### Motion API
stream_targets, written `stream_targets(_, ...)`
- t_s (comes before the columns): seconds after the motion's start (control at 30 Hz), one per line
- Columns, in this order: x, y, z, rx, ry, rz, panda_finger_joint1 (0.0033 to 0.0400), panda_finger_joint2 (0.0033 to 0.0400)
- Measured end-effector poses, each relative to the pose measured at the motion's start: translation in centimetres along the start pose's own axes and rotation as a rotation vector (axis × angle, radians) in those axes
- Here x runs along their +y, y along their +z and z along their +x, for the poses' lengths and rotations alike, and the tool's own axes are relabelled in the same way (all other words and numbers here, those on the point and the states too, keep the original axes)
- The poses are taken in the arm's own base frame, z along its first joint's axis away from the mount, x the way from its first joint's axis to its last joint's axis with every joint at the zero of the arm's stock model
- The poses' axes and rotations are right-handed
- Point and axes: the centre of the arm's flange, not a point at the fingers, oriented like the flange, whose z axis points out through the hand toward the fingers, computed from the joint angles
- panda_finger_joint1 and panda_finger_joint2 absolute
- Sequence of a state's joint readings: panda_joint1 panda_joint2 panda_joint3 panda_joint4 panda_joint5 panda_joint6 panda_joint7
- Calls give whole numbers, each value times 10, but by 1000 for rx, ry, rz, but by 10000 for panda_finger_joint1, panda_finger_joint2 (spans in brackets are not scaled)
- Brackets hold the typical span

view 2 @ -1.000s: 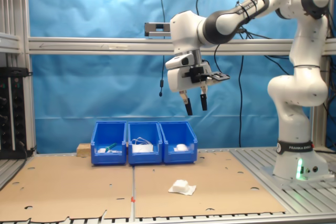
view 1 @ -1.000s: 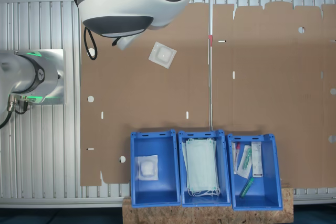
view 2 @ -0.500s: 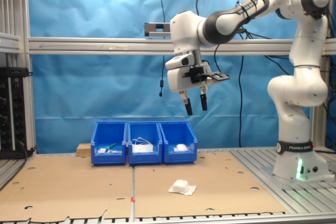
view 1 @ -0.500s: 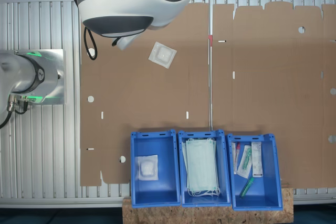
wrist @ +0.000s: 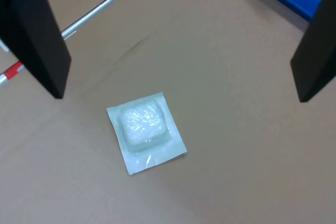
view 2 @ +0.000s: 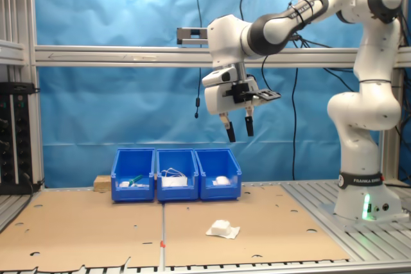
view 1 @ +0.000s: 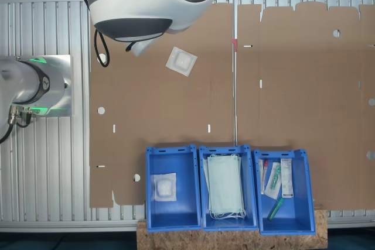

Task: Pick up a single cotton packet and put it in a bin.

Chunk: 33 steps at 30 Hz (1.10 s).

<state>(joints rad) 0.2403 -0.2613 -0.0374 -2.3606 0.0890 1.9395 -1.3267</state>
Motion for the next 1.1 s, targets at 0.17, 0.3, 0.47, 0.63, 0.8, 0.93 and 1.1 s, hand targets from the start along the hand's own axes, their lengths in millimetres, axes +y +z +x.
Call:
stream_targets(0.17,4,9,2,-5,0,10,400,400)
stream_targets(0.3,9,16,5,-13,-7,6,400,400)
stream_targets(0.47,13,23,9,-39,-26,-8,400,400)
stream_targets(0.63,15,31,10,-98,-65,-32,400,400)
stream_targets(0.8,19,38,10,-150,-102,-62,400,400)
stream_targets(0.93,23,46,10,-176,-127,-88,400,400)
stream_targets(1.1,30,68,11,-198,-158,-113,400,400)
